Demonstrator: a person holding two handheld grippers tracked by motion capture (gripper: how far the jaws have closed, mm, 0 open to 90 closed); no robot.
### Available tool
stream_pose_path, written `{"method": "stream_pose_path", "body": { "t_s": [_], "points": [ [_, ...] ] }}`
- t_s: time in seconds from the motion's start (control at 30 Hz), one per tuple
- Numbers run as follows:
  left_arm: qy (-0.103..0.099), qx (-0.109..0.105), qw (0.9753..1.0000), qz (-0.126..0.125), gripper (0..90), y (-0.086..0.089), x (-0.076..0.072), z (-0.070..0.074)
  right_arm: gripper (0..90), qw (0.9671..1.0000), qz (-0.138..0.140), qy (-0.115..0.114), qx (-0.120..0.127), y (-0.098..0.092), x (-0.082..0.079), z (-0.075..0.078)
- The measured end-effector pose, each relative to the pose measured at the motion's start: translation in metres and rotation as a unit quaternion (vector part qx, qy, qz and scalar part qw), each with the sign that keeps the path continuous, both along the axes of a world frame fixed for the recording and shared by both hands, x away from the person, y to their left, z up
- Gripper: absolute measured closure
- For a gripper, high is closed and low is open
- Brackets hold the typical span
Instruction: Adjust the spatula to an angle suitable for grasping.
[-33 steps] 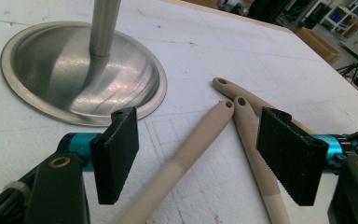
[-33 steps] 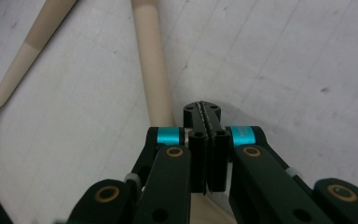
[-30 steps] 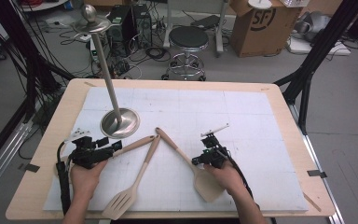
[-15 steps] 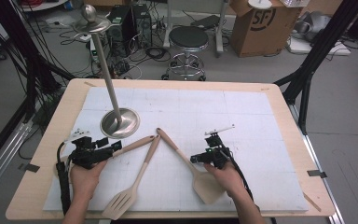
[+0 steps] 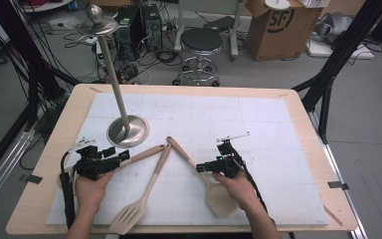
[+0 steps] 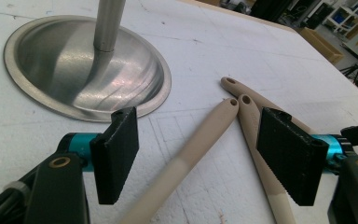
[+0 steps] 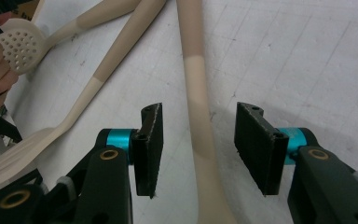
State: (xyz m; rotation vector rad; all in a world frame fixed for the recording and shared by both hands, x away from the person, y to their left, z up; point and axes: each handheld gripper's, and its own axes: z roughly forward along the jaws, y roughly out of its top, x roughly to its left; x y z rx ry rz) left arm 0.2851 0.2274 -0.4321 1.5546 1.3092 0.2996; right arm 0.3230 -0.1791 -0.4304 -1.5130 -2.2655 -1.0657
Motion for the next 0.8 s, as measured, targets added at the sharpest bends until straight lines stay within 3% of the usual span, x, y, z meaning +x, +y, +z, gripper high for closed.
{"method": "stream_pose_path", "body": {
  "t_s": [0.33,0.8],
  "points": [
    [0.001,0.005,1.0,-0.006,30.4,0.0,0.002,-0.003,50.8,1.0,0.003,0.002,0.001,0.001,0.002,-0.001],
    [-0.003,-0.012,0.9999,0.01,30.5,0.005,0.002,-0.001,50.6,0.9998,0.013,0.001,-0.014,0.014,0.003,-0.005]
  ]
}}
